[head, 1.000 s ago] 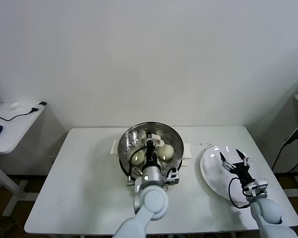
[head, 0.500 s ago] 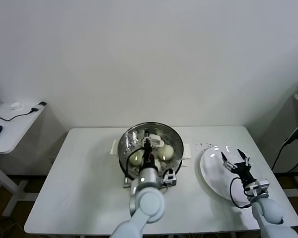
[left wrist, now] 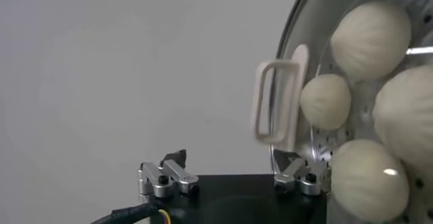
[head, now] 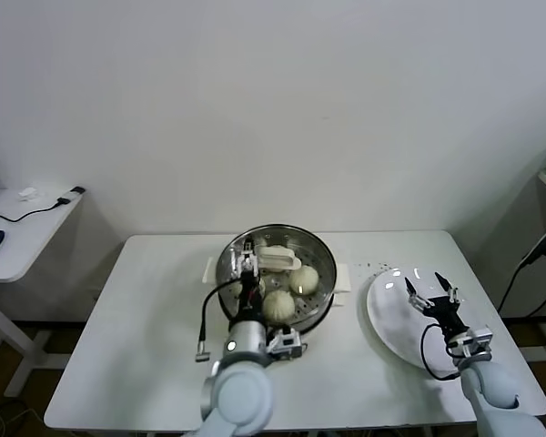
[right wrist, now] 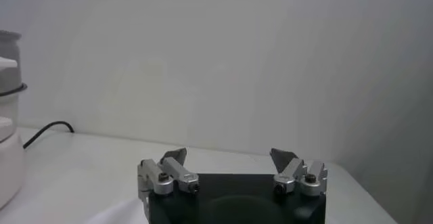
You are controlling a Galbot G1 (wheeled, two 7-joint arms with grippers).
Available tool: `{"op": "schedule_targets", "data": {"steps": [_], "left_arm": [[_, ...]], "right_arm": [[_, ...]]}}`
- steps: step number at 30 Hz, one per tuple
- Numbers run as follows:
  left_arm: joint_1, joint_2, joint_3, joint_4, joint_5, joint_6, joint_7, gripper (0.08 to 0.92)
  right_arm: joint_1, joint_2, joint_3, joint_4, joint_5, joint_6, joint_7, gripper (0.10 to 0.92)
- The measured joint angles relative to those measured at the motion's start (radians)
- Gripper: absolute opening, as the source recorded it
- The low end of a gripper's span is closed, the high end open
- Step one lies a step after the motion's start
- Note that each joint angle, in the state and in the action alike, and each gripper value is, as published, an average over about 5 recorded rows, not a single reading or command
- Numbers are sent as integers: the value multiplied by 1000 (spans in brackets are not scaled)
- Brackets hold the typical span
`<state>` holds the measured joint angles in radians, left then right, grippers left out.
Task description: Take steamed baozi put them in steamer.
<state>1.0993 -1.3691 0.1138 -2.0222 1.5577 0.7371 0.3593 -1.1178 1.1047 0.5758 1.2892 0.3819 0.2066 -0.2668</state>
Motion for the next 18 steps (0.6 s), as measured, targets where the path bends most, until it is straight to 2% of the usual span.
{"op": "schedule_targets", "data": {"steps": [4, 9, 14, 18], "left_arm": [[37, 51, -32, -63, -74, 0, -41, 822], [91, 119, -114, -116, -248, 0, -134, 823], [169, 161, -252, -148, -484, -6, -250, 823], [249, 167, -388, -164, -688, -68, -317, 823]], "right_arm": [[-3, 0, 4, 10, -9, -14, 5, 823], [-13, -3, 12, 31, -17, -37, 6, 823], [-26, -2, 20, 62, -21, -56, 6, 823], [-35, 2, 27, 87, -25, -71, 11, 823]]}}
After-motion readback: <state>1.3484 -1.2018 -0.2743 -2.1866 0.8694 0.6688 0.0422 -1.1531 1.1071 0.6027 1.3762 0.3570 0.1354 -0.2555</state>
